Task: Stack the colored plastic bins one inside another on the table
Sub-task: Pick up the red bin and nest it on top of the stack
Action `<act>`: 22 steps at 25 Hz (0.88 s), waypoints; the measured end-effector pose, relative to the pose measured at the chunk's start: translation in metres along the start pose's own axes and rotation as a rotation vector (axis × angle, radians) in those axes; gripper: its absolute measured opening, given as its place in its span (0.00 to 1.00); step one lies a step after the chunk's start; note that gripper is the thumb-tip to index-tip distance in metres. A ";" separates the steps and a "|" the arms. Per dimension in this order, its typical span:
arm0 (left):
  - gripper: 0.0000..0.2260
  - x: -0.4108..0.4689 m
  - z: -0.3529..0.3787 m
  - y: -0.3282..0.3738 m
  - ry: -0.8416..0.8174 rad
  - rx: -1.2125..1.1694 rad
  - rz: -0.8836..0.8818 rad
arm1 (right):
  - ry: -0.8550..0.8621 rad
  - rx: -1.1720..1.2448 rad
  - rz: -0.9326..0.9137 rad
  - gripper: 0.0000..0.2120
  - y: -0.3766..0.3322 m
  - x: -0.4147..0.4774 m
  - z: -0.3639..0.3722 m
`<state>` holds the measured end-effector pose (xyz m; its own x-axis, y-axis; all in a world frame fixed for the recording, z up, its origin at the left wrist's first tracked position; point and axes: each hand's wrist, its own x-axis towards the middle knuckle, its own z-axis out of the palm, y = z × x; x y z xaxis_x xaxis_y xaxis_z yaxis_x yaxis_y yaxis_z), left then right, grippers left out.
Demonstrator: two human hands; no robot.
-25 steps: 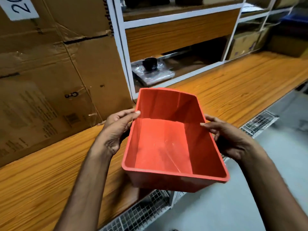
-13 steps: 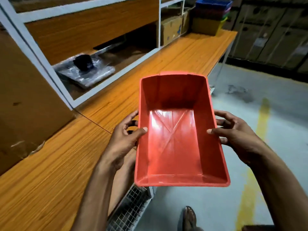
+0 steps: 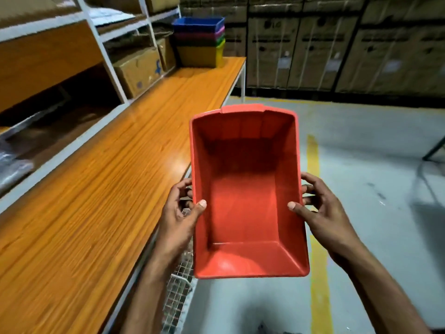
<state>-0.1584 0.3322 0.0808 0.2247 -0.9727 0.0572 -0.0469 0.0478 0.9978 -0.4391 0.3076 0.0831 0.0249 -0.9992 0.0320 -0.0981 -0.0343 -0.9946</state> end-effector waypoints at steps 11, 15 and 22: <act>0.27 0.232 0.134 -0.028 -0.198 -0.025 -0.128 | 0.129 0.089 0.137 0.30 0.035 0.212 -0.100; 0.30 0.344 0.159 -0.036 -0.300 -0.137 -0.301 | 0.074 0.182 0.240 0.29 0.034 0.306 -0.117; 0.21 0.520 0.205 -0.027 -0.431 -0.170 -0.327 | 0.198 0.108 0.222 0.31 0.018 0.457 -0.123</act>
<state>-0.2402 -0.2218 0.0761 -0.2186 -0.9459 -0.2400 0.1238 -0.2708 0.9546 -0.5521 -0.1519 0.0924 -0.1809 -0.9671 -0.1790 0.0269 0.1771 -0.9838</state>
